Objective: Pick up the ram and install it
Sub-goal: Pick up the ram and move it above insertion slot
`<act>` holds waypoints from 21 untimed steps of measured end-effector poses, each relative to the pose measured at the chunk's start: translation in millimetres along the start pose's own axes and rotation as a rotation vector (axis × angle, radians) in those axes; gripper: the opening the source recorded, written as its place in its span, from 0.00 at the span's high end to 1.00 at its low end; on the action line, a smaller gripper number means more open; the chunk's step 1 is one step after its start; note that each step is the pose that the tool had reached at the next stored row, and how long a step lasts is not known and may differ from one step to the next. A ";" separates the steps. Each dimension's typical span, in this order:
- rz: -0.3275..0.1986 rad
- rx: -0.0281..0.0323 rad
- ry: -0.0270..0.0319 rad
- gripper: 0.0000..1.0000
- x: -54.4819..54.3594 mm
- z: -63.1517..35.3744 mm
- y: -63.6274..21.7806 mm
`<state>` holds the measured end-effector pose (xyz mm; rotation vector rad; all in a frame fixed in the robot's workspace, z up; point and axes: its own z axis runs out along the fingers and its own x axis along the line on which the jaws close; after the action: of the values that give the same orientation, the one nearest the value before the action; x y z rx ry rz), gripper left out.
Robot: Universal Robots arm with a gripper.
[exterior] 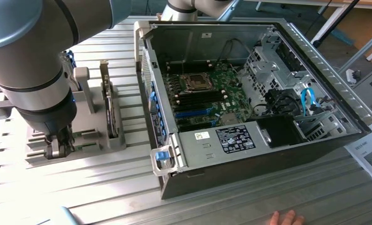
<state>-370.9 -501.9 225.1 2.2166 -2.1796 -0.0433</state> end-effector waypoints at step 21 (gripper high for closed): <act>0.000 0.0371 0.0006 0.75 0.0 8.8 -0.3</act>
<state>-370.9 -502.0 216.3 2.2353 -2.1981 -0.0022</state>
